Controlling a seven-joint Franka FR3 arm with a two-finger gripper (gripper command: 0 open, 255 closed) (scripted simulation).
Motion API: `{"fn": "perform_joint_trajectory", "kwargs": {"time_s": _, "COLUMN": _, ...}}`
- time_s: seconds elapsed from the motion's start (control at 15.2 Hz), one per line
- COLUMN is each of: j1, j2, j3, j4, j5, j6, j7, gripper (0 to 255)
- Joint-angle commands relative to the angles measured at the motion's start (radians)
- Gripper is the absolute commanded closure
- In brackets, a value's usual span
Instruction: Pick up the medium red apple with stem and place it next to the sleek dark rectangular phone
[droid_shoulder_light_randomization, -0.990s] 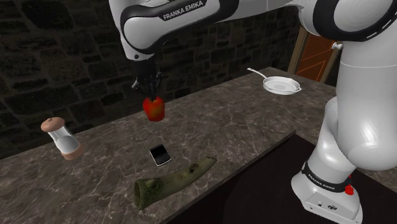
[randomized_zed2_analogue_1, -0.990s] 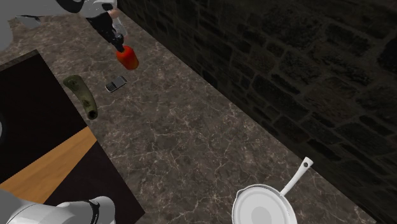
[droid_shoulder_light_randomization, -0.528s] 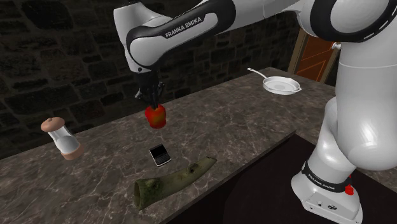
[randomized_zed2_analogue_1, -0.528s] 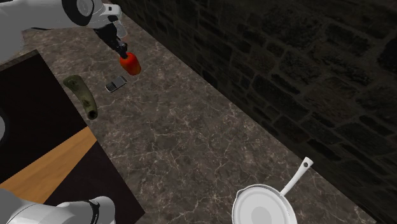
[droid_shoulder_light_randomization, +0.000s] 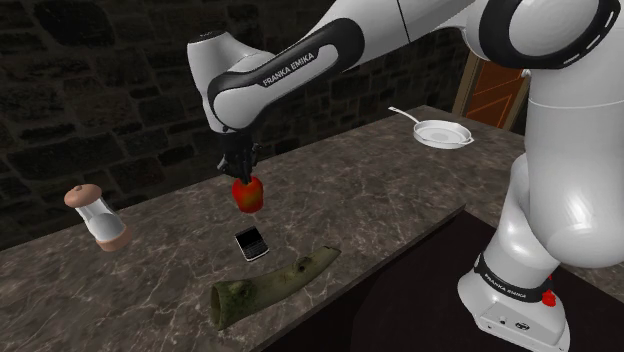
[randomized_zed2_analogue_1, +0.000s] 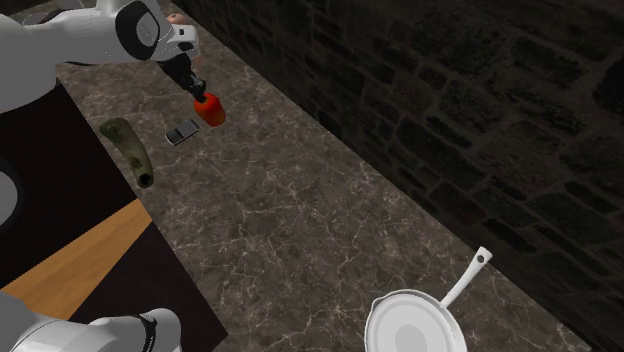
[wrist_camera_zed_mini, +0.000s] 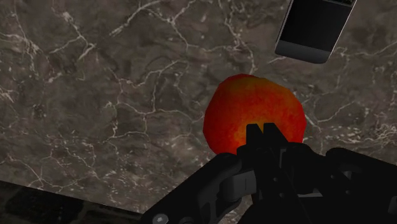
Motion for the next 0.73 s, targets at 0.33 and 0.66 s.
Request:
{"fn": "perform_joint_trajectory", "kwargs": {"time_s": 0.33, "j1": 0.000, "j2": 0.006, "j3": 0.000, "j4": -0.010, "j5": -0.002, "j6": 0.016, "j7": 0.003, "gripper": 255}}
{"fn": "perform_joint_trajectory", "kwargs": {"time_s": 0.66, "j1": 0.000, "j2": 0.006, "j3": 0.000, "j4": -0.010, "j5": -0.002, "j6": 0.017, "j7": 0.003, "gripper": 0}}
